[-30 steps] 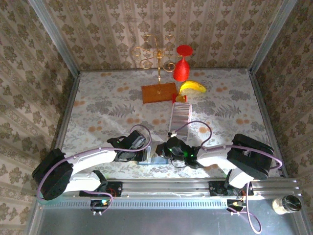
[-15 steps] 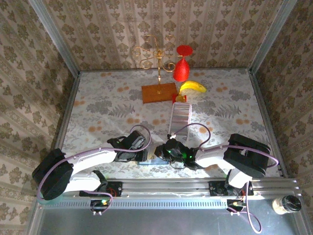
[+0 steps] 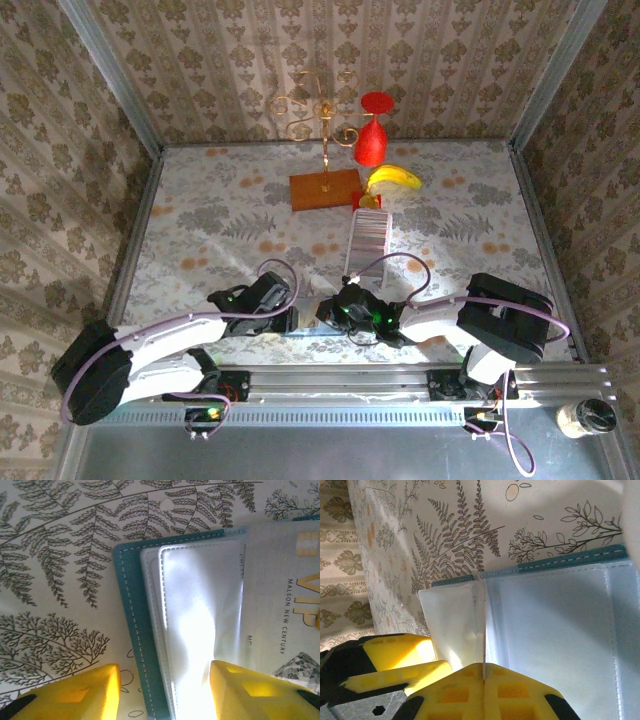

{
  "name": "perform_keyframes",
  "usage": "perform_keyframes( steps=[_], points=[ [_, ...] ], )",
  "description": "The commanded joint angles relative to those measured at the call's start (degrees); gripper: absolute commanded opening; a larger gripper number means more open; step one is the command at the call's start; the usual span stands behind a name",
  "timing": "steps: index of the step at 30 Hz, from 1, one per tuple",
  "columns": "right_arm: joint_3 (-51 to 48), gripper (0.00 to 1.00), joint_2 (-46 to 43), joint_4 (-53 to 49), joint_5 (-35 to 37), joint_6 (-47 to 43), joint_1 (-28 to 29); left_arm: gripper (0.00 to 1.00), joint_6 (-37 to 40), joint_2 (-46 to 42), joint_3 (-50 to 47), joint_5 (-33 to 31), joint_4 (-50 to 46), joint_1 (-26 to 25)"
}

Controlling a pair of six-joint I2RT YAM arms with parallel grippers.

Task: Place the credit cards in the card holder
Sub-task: Insert the credit card into the card slot.

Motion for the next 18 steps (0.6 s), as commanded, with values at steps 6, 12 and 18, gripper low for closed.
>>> perform_keyframes(
  steps=[6, 12, 18],
  points=[
    [-2.5, 0.0, -0.4, -3.3, -0.4, 1.2, 0.7, 0.46, -5.4, -9.3, -5.0, -4.0, 2.4, -0.1],
    [-2.7, 0.0, -1.2, -3.2, -0.2, 0.8, 1.0, 0.47, -5.6, -9.2, -5.7, -3.5, 2.6, 0.4],
    [-2.7, 0.0, -0.6, -1.3, -1.7, 0.5, 1.0, 0.41, -5.7, -5.4, -5.8, -1.3, 4.4, 1.1]
  ],
)
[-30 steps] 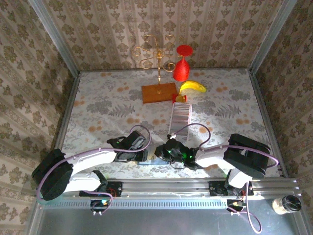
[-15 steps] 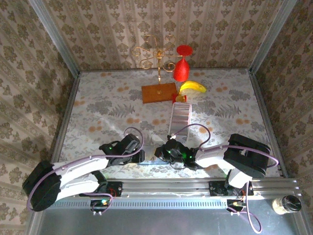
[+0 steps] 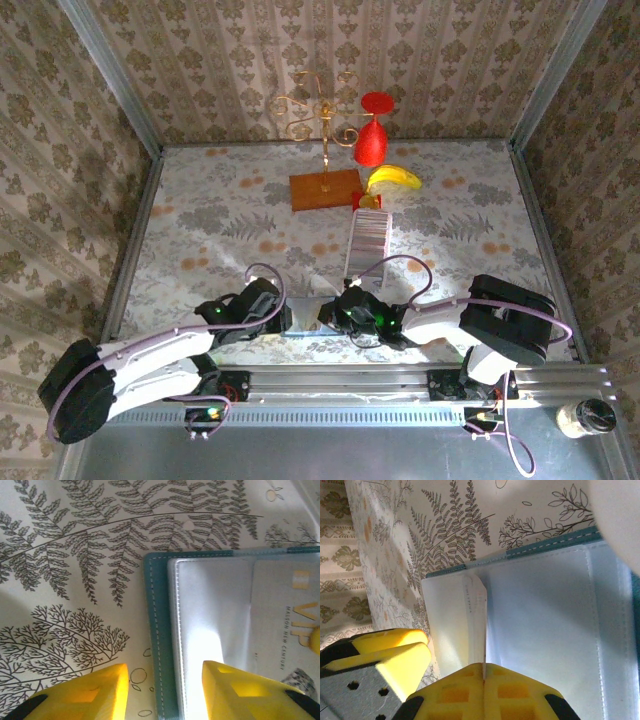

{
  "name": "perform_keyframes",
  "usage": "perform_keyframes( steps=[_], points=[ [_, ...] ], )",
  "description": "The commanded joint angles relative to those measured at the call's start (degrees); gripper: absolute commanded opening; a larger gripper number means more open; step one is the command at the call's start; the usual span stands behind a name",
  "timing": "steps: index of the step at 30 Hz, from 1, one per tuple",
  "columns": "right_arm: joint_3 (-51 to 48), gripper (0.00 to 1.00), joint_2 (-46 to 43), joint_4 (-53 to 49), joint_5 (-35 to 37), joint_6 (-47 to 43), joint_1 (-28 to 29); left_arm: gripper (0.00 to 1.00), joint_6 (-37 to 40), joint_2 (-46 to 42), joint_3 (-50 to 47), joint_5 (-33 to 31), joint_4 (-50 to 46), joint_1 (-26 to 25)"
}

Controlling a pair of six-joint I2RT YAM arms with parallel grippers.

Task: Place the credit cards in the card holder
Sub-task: Insert the credit card into the card slot.

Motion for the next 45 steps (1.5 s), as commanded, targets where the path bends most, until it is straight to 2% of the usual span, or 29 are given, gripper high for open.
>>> perform_keyframes(
  steps=[1, 11, 21, 23, 27, 30, 33, 36, 40, 45],
  points=[
    [-1.3, 0.0, 0.5, -1.4, -1.5, 0.2, 0.6, 0.39, -0.7, 2.2, -0.6, 1.2, 1.0, 0.8],
    [-1.5, 0.0, 2.8, 4.7, -3.6, 0.4, 0.6, 0.29, -0.2, 6.4, -0.2, 2.4, 2.1, 0.8],
    [-3.1, 0.0, 3.8, 8.8, -3.2, 0.0, 0.6, 0.28, -0.3, 5.1, -0.1, 0.6, -1.3, 0.8],
    [-2.6, 0.13, 3.8, 5.9, -3.2, -0.5, 0.6, 0.29, -0.4, 4.9, -0.1, 0.6, -1.8, 0.9],
    [-0.6, 0.21, 2.9, -2.3, -2.8, -2.1, 0.6, 0.29, -0.3, 4.5, -0.1, 0.5, -2.3, 0.8],
    [0.8, 0.22, 1.4, -8.1, -2.5, -4.1, 0.6, 0.29, -0.3, 4.2, -0.1, 0.3, -2.7, 0.9],
    [1.9, 0.36, -0.9, -14.6, -0.9, -5.9, 0.6, 0.29, -0.1, 3.7, 0.0, -0.1, -3.4, 0.9],
    [2.9, 0.34, -2.4, -18.2, -0.1, -7.5, 0.6, 0.29, -0.1, 3.2, 0.0, -0.2, -4.0, 0.9],
    [4.5, 0.22, -1.1, -18.6, -0.9, -8.4, 0.6, 0.27, -0.2, 2.4, -0.8, 0.5, -3.1, 0.8],
    [7.7, 0.19, 1.6, -19.0, -1.8, -9.4, 0.6, 0.24, 0.1, 2.5, -1.2, 1.1, -2.2, 0.8]
  ],
)
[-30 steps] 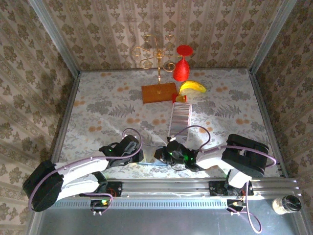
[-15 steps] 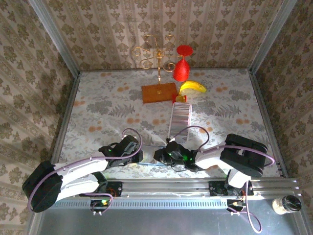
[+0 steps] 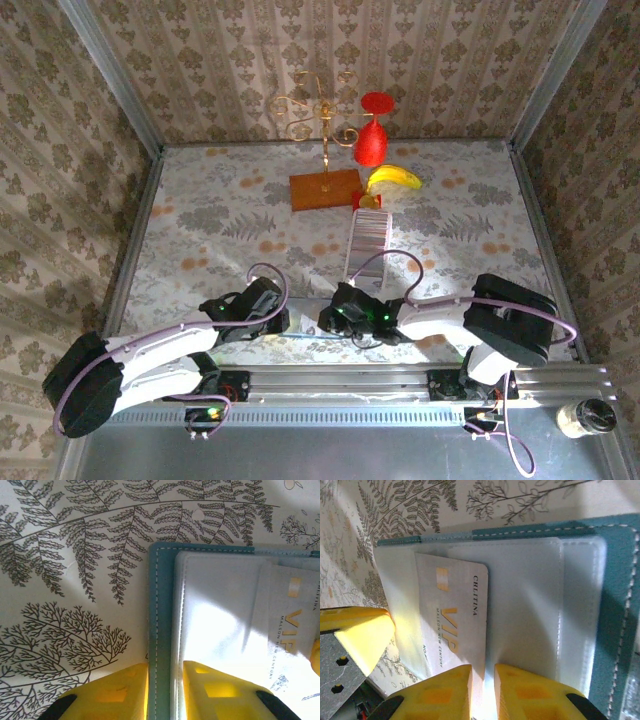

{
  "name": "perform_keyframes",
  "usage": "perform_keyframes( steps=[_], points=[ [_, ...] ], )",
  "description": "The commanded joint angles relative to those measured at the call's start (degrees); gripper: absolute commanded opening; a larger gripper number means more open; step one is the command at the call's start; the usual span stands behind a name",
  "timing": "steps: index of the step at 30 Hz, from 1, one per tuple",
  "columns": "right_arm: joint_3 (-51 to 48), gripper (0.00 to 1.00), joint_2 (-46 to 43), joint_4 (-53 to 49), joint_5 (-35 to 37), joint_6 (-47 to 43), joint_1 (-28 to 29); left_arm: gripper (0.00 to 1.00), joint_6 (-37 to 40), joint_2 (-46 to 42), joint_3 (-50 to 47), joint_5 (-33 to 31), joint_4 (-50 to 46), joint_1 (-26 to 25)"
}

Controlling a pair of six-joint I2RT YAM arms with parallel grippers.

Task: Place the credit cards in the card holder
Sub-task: Insert the credit card into the card slot.

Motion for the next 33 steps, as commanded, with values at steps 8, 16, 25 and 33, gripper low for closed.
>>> perform_keyframes(
  steps=[8, 16, 25, 33],
  points=[
    [8.2, 0.13, 5.5, -6.3, -1.0, -3.7, 0.4, 0.23, 0.1, 0.6, -1.9, 0.2, -1.8, 0.2],
    [11.1, 0.1, 5.4, -8.6, -1.1, -4.6, 0.6, 0.23, -0.1, -2.1, -1.9, -0.2, -4.6, 0.3],
    [12.1, 0.08, 8.7, -5.9, -2.5, -3.6, 1.0, 0.26, -2.4, -7.3, -5.7, 1.6, -1.1, 0.4],
    [15.1, 0.07, 10.4, -5.1, -2.2, -3.5, 2.1, 0.27, -2.3, -9.3, -6.2, 3.6, 0.3, 0.3]
  ],
)
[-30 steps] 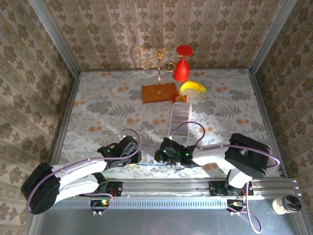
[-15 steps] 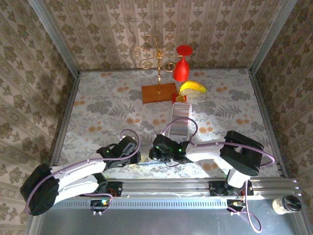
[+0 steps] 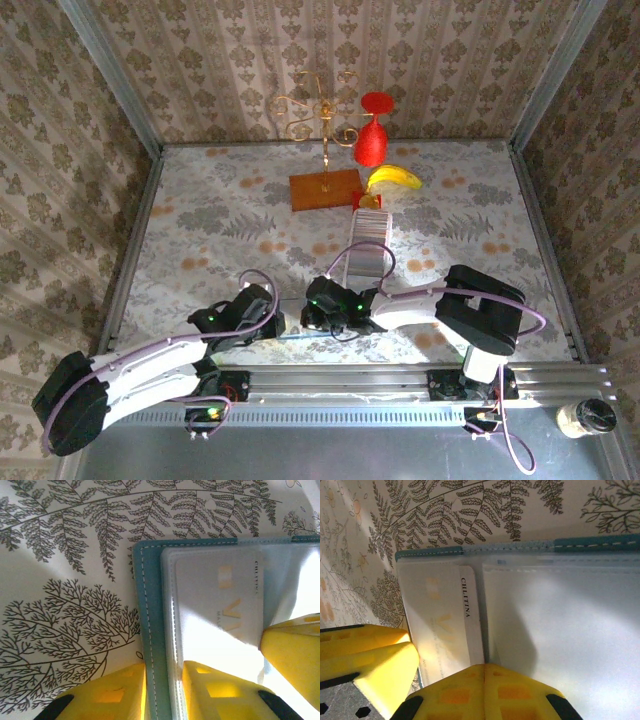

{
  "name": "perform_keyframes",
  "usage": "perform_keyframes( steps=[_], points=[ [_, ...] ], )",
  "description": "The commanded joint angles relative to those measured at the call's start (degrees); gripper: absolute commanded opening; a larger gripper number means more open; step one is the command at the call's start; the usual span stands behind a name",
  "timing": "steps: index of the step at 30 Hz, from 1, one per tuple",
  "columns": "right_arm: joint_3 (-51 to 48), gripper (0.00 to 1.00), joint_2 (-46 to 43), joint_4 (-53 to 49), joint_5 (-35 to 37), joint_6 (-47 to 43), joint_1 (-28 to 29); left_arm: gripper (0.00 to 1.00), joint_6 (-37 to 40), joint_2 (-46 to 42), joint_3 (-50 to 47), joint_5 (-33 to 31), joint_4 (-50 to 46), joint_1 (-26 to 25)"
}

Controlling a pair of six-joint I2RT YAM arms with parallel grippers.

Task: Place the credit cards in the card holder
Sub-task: Insert the credit card into the card slot, then flip over the card slot in the card holder.

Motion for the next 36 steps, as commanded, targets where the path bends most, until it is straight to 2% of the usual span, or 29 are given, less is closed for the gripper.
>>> perform_keyframes(
  steps=[1, 5, 10, 13, 21, 30, 36],
  points=[
    [2.2, 0.07, 0.9, 1.0, 0.1, -0.4, 1.1, 0.27, -0.9, -1.1, -1.5, 3.0, 0.5, 0.2],
    [1.8, 0.14, -1.2, -2.1, 1.7, -1.1, 1.2, 0.31, -1.1, -2.3, -2.1, 2.0, -0.3, 0.2],
    [1.1, 0.27, -7.5, -12.5, 6.5, -2.8, 1.9, 0.41, -0.5, -2.4, -2.0, 1.3, -1.8, 0.2],
    [1.7, 0.33, -10.1, -18.9, 10.1, -2.9, 3.7, 0.42, -0.4, -2.6, -2.0, 1.2, -1.9, 0.2],
    [0.1, 0.37, -10.1, -22.9, 14.7, -0.3, 5.2, 0.41, -0.5, -2.2, -2.3, 2.0, -1.2, 0.2],
    [1.0, 0.37, -5.9, -22.4, 14.0, 0.0, 5.4, 0.37, -0.2, -2.2, -2.2, 2.1, -1.5, 0.2],
    [1.7, 0.42, -4.5, -22.0, 13.2, 0.2, 5.5, 0.35, -0.4, -2.1, -2.8, 2.4, -0.7, 0.2]
  ],
)
